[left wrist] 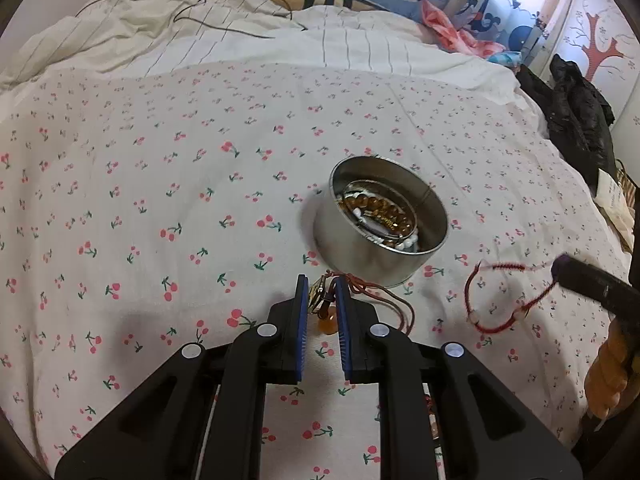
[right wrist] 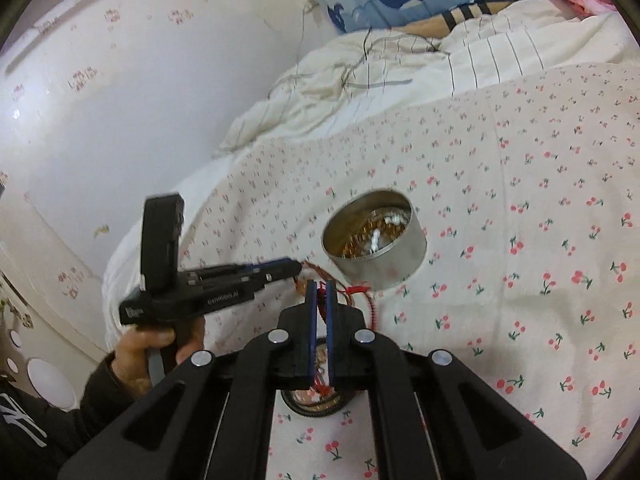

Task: Organize jewelry
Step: 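Grasp the red cord bracelet with the right gripper while the left gripper holds its bracelet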

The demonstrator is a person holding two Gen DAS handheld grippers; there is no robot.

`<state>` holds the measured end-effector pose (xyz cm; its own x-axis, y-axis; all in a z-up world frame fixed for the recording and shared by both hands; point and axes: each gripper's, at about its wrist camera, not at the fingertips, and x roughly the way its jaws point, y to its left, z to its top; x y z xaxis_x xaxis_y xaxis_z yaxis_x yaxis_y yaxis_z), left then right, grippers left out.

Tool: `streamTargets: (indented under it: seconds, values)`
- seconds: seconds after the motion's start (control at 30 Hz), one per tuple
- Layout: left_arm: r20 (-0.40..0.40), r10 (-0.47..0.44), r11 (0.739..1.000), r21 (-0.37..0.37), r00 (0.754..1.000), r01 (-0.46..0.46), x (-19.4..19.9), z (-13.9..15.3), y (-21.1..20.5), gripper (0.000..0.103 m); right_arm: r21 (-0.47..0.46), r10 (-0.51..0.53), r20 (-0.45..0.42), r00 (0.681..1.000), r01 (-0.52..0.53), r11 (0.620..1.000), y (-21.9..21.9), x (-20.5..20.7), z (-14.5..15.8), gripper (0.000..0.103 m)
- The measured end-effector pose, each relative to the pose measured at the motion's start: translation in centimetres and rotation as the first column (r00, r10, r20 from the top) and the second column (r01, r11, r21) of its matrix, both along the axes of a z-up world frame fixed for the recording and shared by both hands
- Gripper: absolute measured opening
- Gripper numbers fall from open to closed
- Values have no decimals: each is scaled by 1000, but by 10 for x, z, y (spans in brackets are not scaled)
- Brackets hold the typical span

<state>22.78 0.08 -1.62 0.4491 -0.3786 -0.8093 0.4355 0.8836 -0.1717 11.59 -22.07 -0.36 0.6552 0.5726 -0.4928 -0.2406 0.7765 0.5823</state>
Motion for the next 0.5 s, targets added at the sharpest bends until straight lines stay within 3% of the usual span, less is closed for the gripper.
streamTargets:
  seconds: [0.5]
  values:
    - [93, -64, 994, -85, 994, 72, -21, 51, -3, 12, 72, -55, 70, 996, 50, 996, -18, -2, 20, 5]
